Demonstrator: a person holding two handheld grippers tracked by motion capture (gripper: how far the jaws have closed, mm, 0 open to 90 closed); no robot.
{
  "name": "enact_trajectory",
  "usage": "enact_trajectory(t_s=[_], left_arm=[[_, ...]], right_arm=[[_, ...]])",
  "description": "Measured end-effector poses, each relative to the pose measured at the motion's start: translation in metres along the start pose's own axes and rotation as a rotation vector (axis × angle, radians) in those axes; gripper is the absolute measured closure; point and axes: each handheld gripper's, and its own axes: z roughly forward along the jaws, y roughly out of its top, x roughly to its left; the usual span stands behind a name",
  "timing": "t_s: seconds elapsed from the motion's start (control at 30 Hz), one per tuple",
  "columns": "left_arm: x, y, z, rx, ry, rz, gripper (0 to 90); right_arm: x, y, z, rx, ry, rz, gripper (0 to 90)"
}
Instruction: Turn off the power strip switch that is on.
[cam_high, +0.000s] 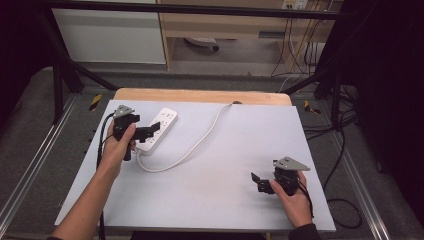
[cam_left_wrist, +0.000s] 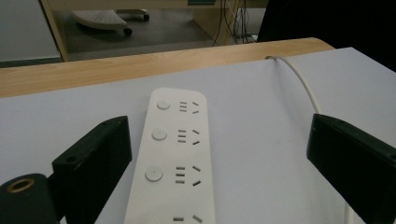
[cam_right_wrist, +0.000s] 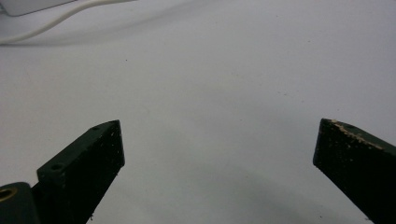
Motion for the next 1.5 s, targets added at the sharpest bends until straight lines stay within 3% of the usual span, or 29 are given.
enact_trajectory(t_s=[0.2, 0.77, 1.17, 1.5], left_arm=[[0.005, 0.0, -0.011, -0.013, 0.003, -0.044, 6.3], [0.009, -0.002, -0.042, -0.033, 0.009, -0.031, 6.1], [0.003, -0.004, -0.063, -0.045, -0.007, -0.005, 6.0], [-0.003, -0.016, -0.078, -0.041, -0.028, 0.013, 5.9]], right_arm=[[0.0, 0.0, 0.0, 0.001, 0.0, 0.0, 2.6], [-0.002, 0.0, -0.002, -0.005, -0.009, 0.01, 2.6], [-0.003, -0.001, -0.002, -0.002, -0.012, 0.006, 2.6], [-0.003, -0.001, -0.002, -0.002, -0.012, 0.01, 2.6]])
